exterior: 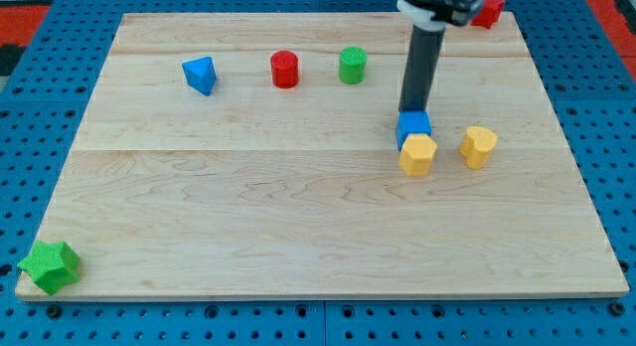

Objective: Move blue cube along with yellow hexagon towards bottom right

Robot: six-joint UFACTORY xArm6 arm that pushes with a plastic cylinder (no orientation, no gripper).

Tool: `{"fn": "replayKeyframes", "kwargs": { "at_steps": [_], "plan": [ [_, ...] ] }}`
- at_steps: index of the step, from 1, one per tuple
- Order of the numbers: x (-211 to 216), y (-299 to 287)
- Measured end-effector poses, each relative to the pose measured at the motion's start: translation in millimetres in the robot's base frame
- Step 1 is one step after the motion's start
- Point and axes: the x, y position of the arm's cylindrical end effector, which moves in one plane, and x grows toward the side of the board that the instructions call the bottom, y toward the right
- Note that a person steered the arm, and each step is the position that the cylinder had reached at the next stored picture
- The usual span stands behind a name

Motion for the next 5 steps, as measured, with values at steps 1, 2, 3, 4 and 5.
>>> {"fn": "replayKeyframes", "kwargs": {
  "at_steps": [1, 2, 3, 4, 5],
  "plan": [
    [29, -15],
    [65, -29],
    [77, -44],
    [81, -122],
    [100, -140]
  ]
}}
